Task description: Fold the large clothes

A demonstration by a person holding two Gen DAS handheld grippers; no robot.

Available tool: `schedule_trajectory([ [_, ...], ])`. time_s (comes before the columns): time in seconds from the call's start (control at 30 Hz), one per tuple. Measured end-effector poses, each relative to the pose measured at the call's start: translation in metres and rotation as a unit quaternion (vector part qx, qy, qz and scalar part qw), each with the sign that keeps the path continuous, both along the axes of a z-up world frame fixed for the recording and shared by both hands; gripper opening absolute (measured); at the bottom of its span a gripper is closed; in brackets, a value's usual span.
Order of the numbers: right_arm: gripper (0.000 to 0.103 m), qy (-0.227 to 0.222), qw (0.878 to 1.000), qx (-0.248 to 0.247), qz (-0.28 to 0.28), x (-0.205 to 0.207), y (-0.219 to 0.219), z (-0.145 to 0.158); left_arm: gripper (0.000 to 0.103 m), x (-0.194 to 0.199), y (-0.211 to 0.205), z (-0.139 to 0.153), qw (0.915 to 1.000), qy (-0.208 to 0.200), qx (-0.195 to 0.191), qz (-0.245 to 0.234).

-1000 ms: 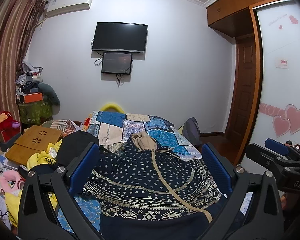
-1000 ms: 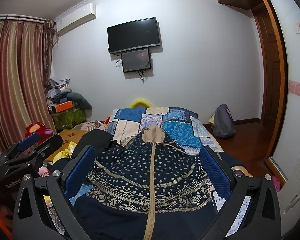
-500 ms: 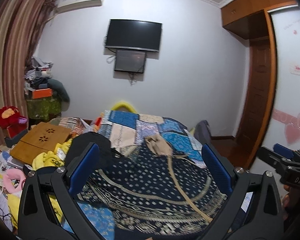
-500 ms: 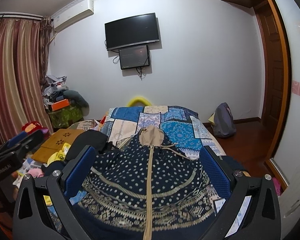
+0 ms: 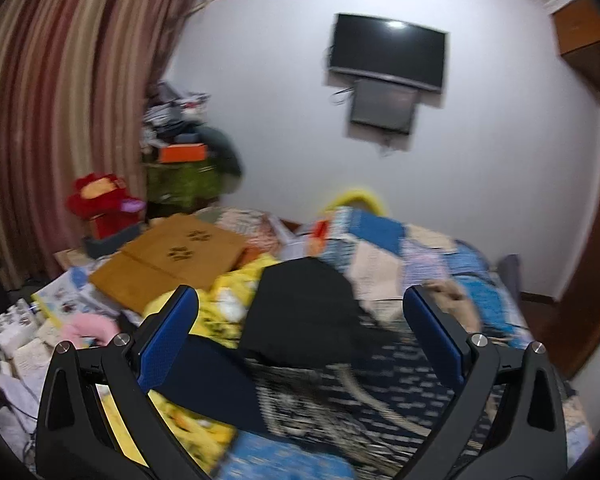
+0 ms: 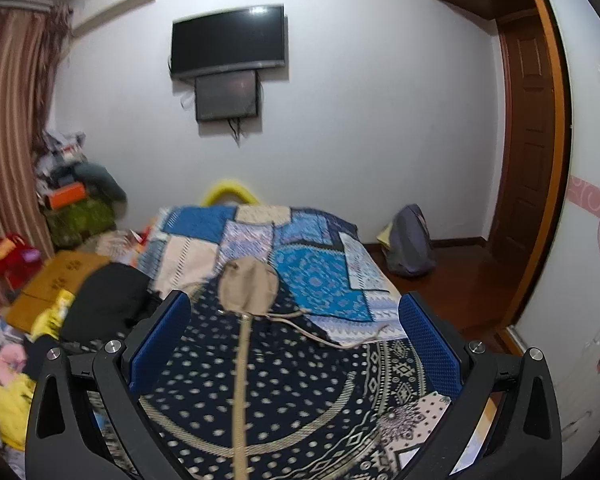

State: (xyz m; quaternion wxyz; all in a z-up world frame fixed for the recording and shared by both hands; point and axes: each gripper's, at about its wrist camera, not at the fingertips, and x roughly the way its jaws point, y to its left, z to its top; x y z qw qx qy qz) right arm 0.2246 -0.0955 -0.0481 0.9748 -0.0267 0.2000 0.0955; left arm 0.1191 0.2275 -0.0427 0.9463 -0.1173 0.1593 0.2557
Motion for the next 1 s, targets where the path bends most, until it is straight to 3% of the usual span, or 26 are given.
schedule_trajectory([
  [0.13, 0.103, 0.009, 0.999, -0.047, -0.023, 0.024, 0.013, -0.020, 0.103, 0.004, 0.056, -0.038, 0.9987, 0.038, -0.024, 0.023],
  [0.23, 0.103, 0.041, 0.997, -0.054, -0.021, 0.039, 0.022, -0.036, 0.103, 0.005, 0.086, -0.071, 0.9946, 0.081, -0.052, 0.039],
  [0.33, 0.103, 0.075, 0.996, -0.054, -0.011, 0.051, 0.030, -0.055, 0.103, 0.005, 0.120, -0.115, 0.9857, 0.119, -0.109, 0.048],
  [0.43, 0.103, 0.095, 0.993, -0.064, -0.011, 0.059, 0.037, -0.069, 0.103, -0.001, 0.148, -0.155, 0.9704, 0.137, -0.192, 0.052],
  [0.5, 0.103, 0.109, 0.992, -0.065, -0.007, 0.064, 0.040, -0.076, 0.103, -0.006, 0.164, -0.179, 0.9557, 0.139, -0.254, 0.052],
  [0.57, 0.103, 0.123, 0.991, -0.061, 0.000, 0.069, 0.041, -0.083, 0.103, -0.012, 0.182, -0.204, 0.9328, 0.124, -0.335, 0.046],
  [0.6, 0.103, 0.130, 0.990, -0.059, 0.002, 0.071, 0.042, -0.086, 0.103, -0.014, 0.185, -0.209, 0.9256, 0.116, -0.358, 0.043],
  [0.67, 0.103, 0.139, 0.989, -0.058, 0.002, 0.074, 0.044, -0.092, 0.100, -0.020, 0.199, -0.230, 0.8986, 0.084, -0.429, 0.037],
  [0.77, 0.103, 0.148, 0.987, -0.062, -0.002, 0.077, 0.046, -0.097, 0.099, -0.027, 0.212, -0.244, 0.8738, 0.047, -0.482, 0.042],
  [0.83, 0.103, 0.151, 0.987, -0.062, -0.003, 0.077, 0.047, -0.099, 0.097, -0.028, 0.217, -0.247, 0.8656, 0.032, -0.497, 0.050],
  [0.93, 0.103, 0.158, 0.986, -0.062, -0.005, 0.080, 0.046, -0.101, 0.094, -0.026, 0.225, -0.245, 0.8700, 0.031, -0.489, 0.056],
  [1.0, 0.103, 0.161, 0.985, -0.062, -0.005, 0.081, 0.047, -0.103, 0.091, -0.021, 0.230, -0.242, 0.8819, 0.044, -0.464, 0.070],
])
